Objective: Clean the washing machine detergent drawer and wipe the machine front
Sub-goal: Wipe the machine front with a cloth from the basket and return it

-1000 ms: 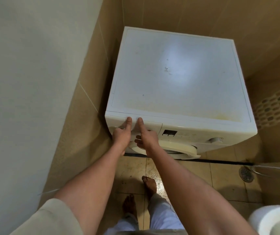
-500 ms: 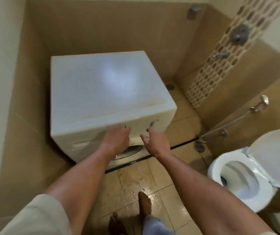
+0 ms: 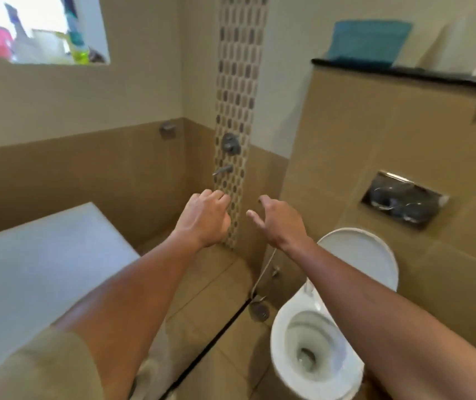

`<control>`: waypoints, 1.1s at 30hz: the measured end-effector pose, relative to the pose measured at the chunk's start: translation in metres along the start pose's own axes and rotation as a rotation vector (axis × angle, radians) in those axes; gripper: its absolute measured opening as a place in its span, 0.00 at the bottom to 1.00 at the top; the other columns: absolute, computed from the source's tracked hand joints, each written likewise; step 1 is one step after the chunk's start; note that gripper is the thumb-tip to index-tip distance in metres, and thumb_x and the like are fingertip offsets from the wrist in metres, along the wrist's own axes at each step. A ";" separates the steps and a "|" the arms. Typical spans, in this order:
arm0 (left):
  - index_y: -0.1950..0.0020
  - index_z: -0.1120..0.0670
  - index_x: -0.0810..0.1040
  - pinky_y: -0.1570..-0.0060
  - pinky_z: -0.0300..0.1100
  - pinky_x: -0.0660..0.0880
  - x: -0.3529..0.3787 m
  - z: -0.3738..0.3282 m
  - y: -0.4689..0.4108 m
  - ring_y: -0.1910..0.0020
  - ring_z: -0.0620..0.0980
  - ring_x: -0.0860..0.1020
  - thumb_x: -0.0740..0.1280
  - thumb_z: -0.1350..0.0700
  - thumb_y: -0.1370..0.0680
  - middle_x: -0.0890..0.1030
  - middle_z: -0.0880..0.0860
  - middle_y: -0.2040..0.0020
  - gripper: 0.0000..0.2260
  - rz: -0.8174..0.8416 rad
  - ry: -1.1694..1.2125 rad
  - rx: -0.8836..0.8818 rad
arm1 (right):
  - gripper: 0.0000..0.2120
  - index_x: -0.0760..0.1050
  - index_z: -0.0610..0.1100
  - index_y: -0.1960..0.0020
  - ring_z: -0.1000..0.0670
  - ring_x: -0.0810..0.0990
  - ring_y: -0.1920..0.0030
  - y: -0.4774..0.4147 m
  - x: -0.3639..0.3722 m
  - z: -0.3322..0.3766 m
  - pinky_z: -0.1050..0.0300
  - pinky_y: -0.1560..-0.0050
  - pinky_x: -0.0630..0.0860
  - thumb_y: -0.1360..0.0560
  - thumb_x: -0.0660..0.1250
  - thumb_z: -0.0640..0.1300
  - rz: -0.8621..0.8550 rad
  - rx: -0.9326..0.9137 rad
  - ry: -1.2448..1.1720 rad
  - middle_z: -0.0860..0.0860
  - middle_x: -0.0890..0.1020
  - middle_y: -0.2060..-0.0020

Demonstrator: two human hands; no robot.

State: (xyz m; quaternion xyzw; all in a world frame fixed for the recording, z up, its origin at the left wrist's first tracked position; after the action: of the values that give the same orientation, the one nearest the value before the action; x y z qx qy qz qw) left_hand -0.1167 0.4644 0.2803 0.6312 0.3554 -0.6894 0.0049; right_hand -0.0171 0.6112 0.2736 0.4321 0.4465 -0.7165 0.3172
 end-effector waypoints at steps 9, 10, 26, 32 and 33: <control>0.39 0.58 0.79 0.42 0.55 0.76 -0.053 -0.111 -0.221 0.42 0.57 0.79 0.64 0.54 0.22 0.82 0.56 0.42 0.14 -0.239 0.012 0.195 | 0.25 0.74 0.42 0.34 0.38 0.80 0.44 -0.111 -0.169 -0.151 0.46 0.49 0.77 0.19 0.59 0.60 -0.268 0.001 0.218 0.39 0.83 0.45; 0.39 0.58 0.79 0.41 0.54 0.76 -0.058 -0.120 -0.242 0.42 0.57 0.78 0.64 0.54 0.22 0.82 0.56 0.42 0.14 -0.261 0.010 0.215 | 0.25 0.74 0.42 0.34 0.38 0.80 0.45 -0.121 -0.185 -0.162 0.47 0.50 0.77 0.19 0.59 0.60 -0.301 0.003 0.236 0.39 0.83 0.45; 0.39 0.60 0.79 0.46 0.58 0.77 -0.041 -0.106 -0.545 0.47 0.60 0.79 0.54 0.43 0.29 0.83 0.59 0.46 0.29 -0.472 0.209 0.400 | 0.25 0.71 0.45 0.32 0.41 0.77 0.40 -0.297 -0.299 -0.283 0.47 0.49 0.75 0.20 0.59 0.62 -0.549 0.183 0.450 0.43 0.81 0.41; 0.27 0.57 0.68 0.39 0.55 0.73 0.004 -0.074 -0.633 0.35 0.59 0.72 0.60 0.32 0.23 0.73 0.57 0.31 0.35 -0.345 0.349 0.297 | 0.34 0.64 0.45 0.27 0.41 0.76 0.38 -0.367 -0.288 -0.324 0.48 0.47 0.73 0.23 0.61 0.67 -0.511 0.347 0.376 0.43 0.78 0.37; 0.25 0.57 0.65 0.38 0.54 0.72 0.013 -0.073 -0.644 0.33 0.59 0.71 0.60 0.30 0.24 0.70 0.58 0.29 0.39 -0.304 0.374 0.280 | 0.38 0.62 0.45 0.25 0.41 0.76 0.36 -0.377 -0.286 -0.331 0.47 0.44 0.73 0.25 0.62 0.69 -0.490 0.389 0.322 0.42 0.77 0.35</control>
State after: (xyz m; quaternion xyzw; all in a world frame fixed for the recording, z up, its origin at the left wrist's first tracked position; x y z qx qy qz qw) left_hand -0.3498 0.9877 0.5838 0.6814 0.3422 -0.5962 -0.2513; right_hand -0.1011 1.0840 0.5938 0.4719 0.4365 -0.7655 -0.0268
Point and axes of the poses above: each hand's wrist, its own y-axis away from the middle knuckle, its own x-axis out of the palm, z = x × y, the point moved 3 cm from there along -y, towards the middle knuckle
